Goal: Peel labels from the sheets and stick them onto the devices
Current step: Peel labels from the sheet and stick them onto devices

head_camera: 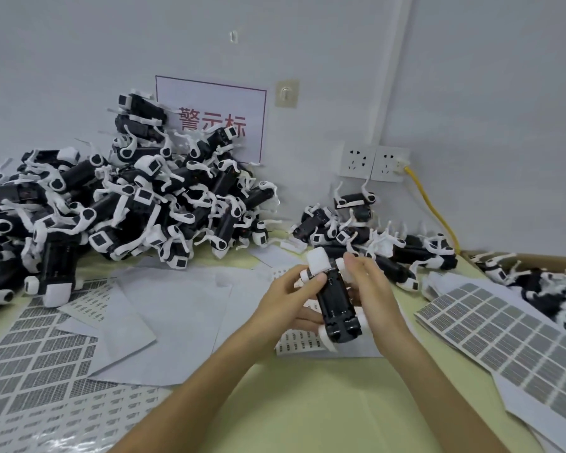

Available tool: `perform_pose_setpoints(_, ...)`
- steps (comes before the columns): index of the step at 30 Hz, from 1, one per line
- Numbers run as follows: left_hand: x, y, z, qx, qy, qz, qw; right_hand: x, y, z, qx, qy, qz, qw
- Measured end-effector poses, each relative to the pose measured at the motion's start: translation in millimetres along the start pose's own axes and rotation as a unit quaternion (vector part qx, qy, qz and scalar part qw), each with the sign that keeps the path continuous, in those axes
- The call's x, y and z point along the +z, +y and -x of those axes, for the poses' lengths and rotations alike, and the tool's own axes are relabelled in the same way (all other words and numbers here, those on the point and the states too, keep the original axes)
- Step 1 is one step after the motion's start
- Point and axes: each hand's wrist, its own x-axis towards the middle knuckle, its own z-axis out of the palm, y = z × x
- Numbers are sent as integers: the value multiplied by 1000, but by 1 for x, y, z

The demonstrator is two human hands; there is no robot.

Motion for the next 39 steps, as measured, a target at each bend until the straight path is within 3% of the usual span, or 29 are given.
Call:
perform_pose_setpoints(5,-3,-2,-4,7,81,50,995,2,3,4,-115,0,92,989)
perform_pose_setpoints(8,-5,-1,-4,5,68,93,993,9,9,8,-180,-45,185,965)
perform_pose_setpoints(11,-5,-1,-4,4,54,108,993,13,15,8,-218,-22,208,953)
perform_pose_setpoints(18,-9,1,-7,58,129,-3,990,11,9,8,-195,17,119,973)
perform_pose_setpoints(22,-11,-4,-8,100,212,-71,970,6,6,4,-137,1,26,990)
perform_pose_setpoints(28,-8,-8,-6,172,266,-187,930,-4,-2,0,-53,-15,-77,995)
perform_pose_setpoints(30,-9,-4,-6,150,244,-173,942,-7,-5,0,-30,-35,-93,995)
perform_pose_setpoints(34,-10,6,-6,49,82,-22,995,-8,-6,1,-11,-70,-106,992)
perform_pose_setpoints(39,-10,3,-4,28,92,12,995,-7,-7,4,-57,-97,-72,991)
